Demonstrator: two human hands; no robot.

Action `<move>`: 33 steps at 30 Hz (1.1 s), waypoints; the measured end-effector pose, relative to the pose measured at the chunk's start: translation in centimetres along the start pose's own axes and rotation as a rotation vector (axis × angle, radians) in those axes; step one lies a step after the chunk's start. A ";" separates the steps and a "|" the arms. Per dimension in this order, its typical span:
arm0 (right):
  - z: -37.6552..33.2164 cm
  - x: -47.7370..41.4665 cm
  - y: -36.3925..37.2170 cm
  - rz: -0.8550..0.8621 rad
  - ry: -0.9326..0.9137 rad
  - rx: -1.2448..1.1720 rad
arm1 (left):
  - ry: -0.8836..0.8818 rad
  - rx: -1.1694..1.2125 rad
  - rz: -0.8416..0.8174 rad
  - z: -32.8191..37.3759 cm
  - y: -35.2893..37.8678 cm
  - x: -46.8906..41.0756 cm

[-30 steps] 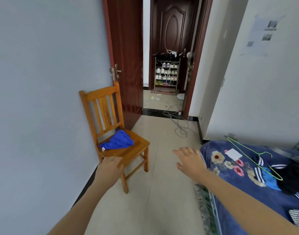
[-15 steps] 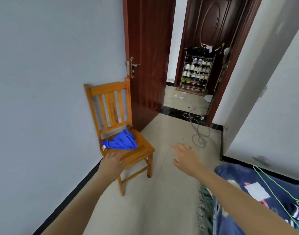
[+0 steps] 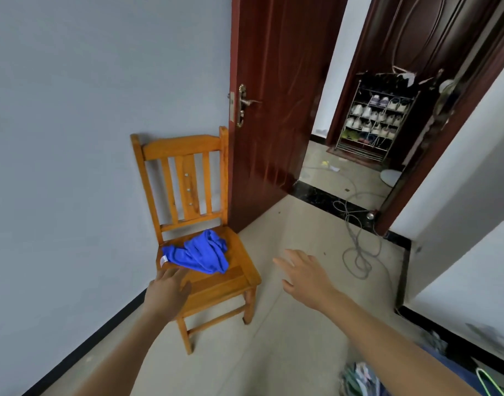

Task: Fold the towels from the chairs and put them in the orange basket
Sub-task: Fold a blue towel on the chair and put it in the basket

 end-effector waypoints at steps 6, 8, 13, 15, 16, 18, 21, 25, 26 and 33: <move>10.0 -5.9 -2.0 -0.024 0.069 0.004 | 0.016 0.083 -0.048 8.0 2.0 -9.4; 12.9 -7.2 -2.0 -0.042 0.124 -0.018 | 0.056 0.107 -0.054 11.1 2.4 -12.0; 18.6 -10.4 -0.6 -0.085 0.110 -0.032 | 0.059 0.137 -0.066 15.5 4.3 -16.4; 20.6 -12.0 -0.5 -0.084 0.086 -0.032 | 0.030 0.135 -0.063 16.5 4.9 -17.6; 21.8 -12.9 -0.5 -0.082 0.066 -0.025 | 0.007 0.136 -0.055 17.0 5.3 -18.2; 24.0 -14.7 -0.7 -0.066 0.015 -0.018 | -0.047 0.144 -0.042 17.8 5.8 -19.4; 27.6 -18.2 -1.5 -0.049 -0.086 0.013 | -0.170 0.187 0.017 19.3 6.3 -21.1; 31.0 -22.6 -2.2 -0.033 -0.208 0.025 | -0.387 0.231 0.025 21.3 7.8 -21.2; 31.3 -23.4 -2.0 -0.049 -0.246 0.027 | -0.433 0.233 0.017 21.8 8.3 -20.9; 28.4 -28.2 1.3 -0.193 -0.557 0.035 | -0.775 0.269 0.028 21.9 11.4 -15.8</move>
Point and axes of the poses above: each hand's wrist, its own x-axis away from the middle knuckle, its own y-axis out of the palm, z = x × y, the point moved 4 cm from there along -x, towards the middle knuckle, and after that the axes turned 3 degrees about -x, right-handed, at the moved point
